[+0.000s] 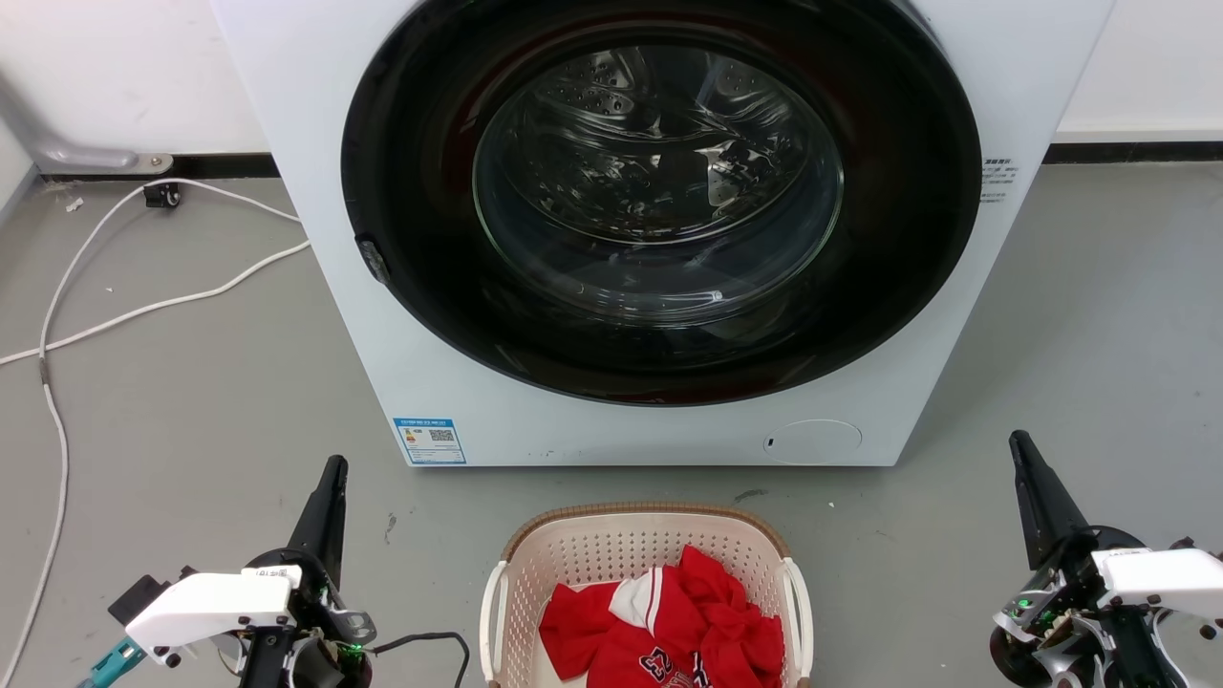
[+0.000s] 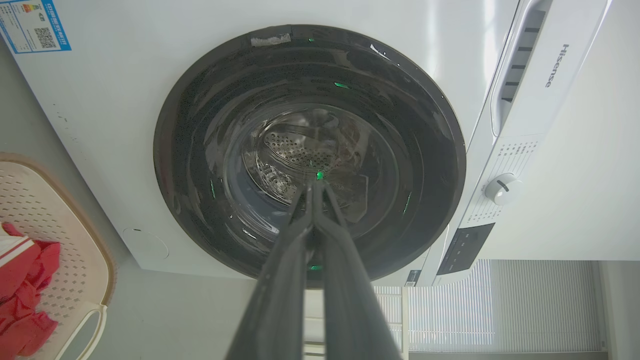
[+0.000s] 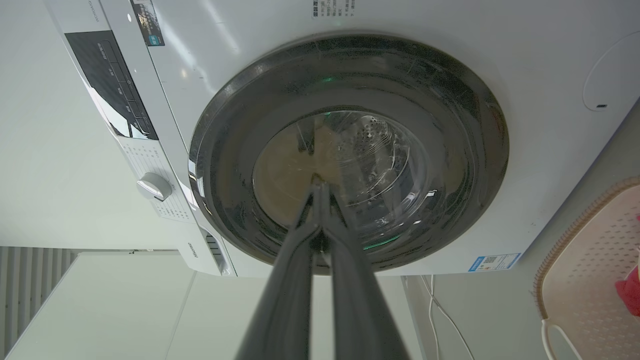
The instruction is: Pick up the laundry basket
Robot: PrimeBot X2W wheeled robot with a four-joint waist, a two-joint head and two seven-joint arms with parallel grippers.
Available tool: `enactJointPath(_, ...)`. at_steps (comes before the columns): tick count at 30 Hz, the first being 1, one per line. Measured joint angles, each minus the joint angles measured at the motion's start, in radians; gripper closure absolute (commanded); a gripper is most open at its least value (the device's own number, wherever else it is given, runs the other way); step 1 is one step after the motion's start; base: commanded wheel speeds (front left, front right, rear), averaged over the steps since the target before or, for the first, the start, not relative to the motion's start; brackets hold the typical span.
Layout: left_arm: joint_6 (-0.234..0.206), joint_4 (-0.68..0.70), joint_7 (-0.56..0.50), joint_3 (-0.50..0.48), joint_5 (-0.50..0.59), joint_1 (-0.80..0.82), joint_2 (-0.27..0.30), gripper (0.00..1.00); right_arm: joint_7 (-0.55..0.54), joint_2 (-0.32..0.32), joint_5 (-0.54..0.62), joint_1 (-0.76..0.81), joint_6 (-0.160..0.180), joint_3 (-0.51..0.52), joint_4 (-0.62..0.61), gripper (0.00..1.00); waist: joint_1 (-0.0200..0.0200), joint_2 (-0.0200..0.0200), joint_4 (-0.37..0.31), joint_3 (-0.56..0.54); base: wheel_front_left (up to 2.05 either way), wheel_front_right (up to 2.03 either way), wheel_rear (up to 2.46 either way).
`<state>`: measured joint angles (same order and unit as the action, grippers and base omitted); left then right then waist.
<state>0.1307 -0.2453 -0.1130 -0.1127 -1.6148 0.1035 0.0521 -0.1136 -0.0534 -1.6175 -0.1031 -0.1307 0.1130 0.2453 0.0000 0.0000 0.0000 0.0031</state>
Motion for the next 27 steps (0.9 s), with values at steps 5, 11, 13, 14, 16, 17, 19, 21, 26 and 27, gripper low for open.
enactJointPath(5, 0.000, 0.000, 0.000, 0.000, 0.000, 0.000, 0.000, 1.00, 0.000, 0.000, 0.001, 0.000, 0.000, 0.000, 0.000, 1.00, 0.0000, 0.0000, 0.000, 0.000, 0.00, 0.00, 0.00)
enactJointPath(11, 0.000, 0.000, 0.000, 0.000, 0.000, 0.000, 0.000, 1.00, 0.000, 0.000, 0.001, 0.000, 0.000, 0.000, 0.000, 1.00, 0.0000, 0.0000, 0.000, 0.000, 0.00, 0.00, 0.00)
enactJointPath(13, 0.000, 0.000, 0.000, 0.000, 0.000, 0.000, 0.000, 1.00, 0.000, 0.000, 0.001, 0.000, 0.000, 0.000, 0.000, 1.00, 0.0000, 0.0000, 0.000, 0.000, 0.00, 0.00, 0.00)
enactJointPath(14, 0.000, 0.000, 0.000, 0.000, 0.000, 0.000, 0.000, 1.00, 0.000, 0.000, 0.001, 0.000, 0.000, 0.000, 0.000, 1.00, 0.0000, 0.0000, 0.000, 0.000, 0.00, 0.00, 0.00)
enactJointPath(16, 0.000, 0.000, 0.000, 0.000, 0.000, 0.000, 0.000, 1.00, 0.000, 0.000, 0.001, 0.000, 0.000, 0.000, 0.000, 1.00, 0.0000, 0.0000, 0.000, 0.000, 0.00, 0.00, 0.00)
enactJointPath(17, 0.000, 0.000, 0.000, 0.000, 0.000, 0.000, 0.000, 1.00, 0.000, 0.000, 0.002, 0.000, 0.000, 0.000, 0.000, 1.00, 0.0000, 0.0000, 0.000, 0.000, 0.00, 0.00, 0.00)
enactJointPath(19, 0.000, -0.004, 0.000, 0.000, 0.000, -0.002, -0.001, 0.00, 0.000, 0.001, 0.001, 0.002, 0.000, 0.000, 0.003, 0.00, 0.0000, 0.0000, 0.000, 0.000, 0.00, 0.00, 0.00)
enactJointPath(21, 0.000, -0.020, 0.002, 0.002, 0.000, -0.015, -0.003, 0.00, 0.000, 0.002, 0.001, 0.016, 0.000, -0.001, 0.020, 0.00, 0.0000, 0.0000, 0.000, 0.000, 0.00, 0.00, 0.00)
enactJointPath(26, 0.000, -0.045, 0.013, 0.009, 0.001, -0.048, -0.008, 0.00, 0.012, 0.006, 0.001, 0.053, 0.000, -0.010, 0.043, 0.00, 0.0000, 0.0000, 0.000, 0.000, 0.00, 0.00, 0.00)
enactJointPath(27, 0.000, -0.042, 0.020, 0.011, 0.002, -0.048, -0.008, 0.00, 0.017, 0.006, 0.002, 0.053, 0.001, -0.014, 0.042, 0.00, 0.0000, 0.0000, 0.000, 0.000, 0.00, 0.00, 0.00)
